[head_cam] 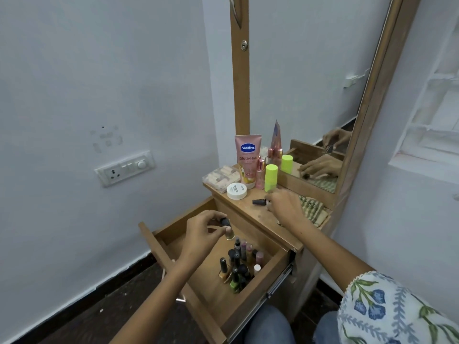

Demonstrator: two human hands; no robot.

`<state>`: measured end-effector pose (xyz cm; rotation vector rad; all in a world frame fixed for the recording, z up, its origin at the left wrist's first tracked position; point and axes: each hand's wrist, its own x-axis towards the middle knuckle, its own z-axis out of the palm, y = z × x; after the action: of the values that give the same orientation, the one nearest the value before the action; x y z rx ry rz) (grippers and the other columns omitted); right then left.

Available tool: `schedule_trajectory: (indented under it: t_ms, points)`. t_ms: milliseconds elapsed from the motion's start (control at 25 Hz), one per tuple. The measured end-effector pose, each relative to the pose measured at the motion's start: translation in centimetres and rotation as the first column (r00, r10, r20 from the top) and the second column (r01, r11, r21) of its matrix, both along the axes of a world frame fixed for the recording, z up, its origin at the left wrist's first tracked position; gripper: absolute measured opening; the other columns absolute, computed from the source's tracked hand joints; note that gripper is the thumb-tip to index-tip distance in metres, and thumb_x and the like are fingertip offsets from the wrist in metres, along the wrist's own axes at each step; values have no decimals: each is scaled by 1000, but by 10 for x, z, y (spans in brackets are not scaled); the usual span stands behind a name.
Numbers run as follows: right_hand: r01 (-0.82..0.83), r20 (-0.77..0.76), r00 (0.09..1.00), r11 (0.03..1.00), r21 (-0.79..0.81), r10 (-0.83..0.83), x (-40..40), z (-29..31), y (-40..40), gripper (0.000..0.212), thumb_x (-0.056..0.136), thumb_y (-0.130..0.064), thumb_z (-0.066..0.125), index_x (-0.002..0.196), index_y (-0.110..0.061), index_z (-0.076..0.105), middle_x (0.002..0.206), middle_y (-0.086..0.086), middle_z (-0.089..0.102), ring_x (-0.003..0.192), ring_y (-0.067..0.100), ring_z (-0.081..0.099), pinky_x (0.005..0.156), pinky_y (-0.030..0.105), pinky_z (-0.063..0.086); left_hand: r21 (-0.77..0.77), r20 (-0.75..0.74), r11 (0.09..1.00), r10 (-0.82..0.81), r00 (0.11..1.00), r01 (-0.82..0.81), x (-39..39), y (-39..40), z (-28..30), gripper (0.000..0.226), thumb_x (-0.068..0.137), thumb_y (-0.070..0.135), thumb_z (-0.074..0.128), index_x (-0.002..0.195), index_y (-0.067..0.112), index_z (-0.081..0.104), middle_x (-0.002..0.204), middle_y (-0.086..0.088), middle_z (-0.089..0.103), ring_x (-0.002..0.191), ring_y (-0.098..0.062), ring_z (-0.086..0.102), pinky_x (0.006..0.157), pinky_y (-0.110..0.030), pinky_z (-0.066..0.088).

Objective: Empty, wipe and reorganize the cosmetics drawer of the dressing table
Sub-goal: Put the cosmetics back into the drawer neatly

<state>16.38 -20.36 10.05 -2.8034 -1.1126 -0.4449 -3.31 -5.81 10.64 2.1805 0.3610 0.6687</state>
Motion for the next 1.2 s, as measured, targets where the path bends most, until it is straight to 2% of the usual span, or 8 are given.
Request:
schedule_trajectory:
  t_ms: [120,360,520,640,720,880,1000,1200]
  points:
    - [-18,-6,1000,996,-83,17,-4,13,8,16,87,-20,63,102,-13,64,103,9,68,97,28,64,72,35,48,-9,-2,1000,-3,1000,3,5,-1,0,24,74,15,79,96,19,70,90,11,67,83,0,64,72,-18,56]
    - [-95,-38,995,938,-334,88,-15,20,12,27,91,-14,61,117,-11,60,134,11,43,118,26,47,80,36,46,17,-51,999,-27,998,28,-6,10,1,25,74,14,78,97,17,69,93,7,68,85,-3,65,74,-18,56]
    - [-188,-235,955,982,-2,182,-49,28,7,22,88,-21,65,108,-12,59,117,6,53,106,24,54,82,35,45,33,-143,998,-40,989,45,-20,22,-2,27,72,15,80,98,16,70,93,7,69,84,-3,66,75,-19,56]
    - [-205,-530,774,929,308,347,-87,25,0,17,73,-18,80,84,-19,68,91,-4,66,84,15,65,77,37,55,19,-213,996,-80,974,86,-32,30,-2,28,70,15,82,95,16,70,91,7,70,81,-1,67,74,-20,56]
    - [-245,-611,672,903,352,420,-108,14,-3,18,64,-21,85,77,-20,72,79,-6,71,74,7,66,70,34,57,47,-268,994,-85,960,101,-38,34,-4,28,69,15,82,95,16,71,90,7,71,81,-1,67,76,-22,56]
    - [-348,-584,708,915,202,398,-136,-12,6,18,71,-23,81,87,-25,74,89,-6,71,82,7,65,75,25,55,116,-373,980,-107,922,161,-46,36,-7,26,70,17,82,94,18,73,89,10,71,82,1,66,77,-20,56]
    - [-460,-574,711,886,56,406,-149,-24,16,14,81,-13,69,92,-18,74,96,1,71,90,18,64,79,33,54,117,-427,973,-132,895,200,-49,36,-11,28,68,16,83,93,20,72,89,9,71,82,2,65,74,-16,54]
    - [-459,-433,837,859,-224,335,-166,-19,23,15,83,-7,65,97,-11,70,105,11,63,96,30,60,67,32,39,108,-491,964,-159,856,242,-50,33,-17,27,73,12,79,98,16,71,94,8,69,85,1,65,78,-18,55]
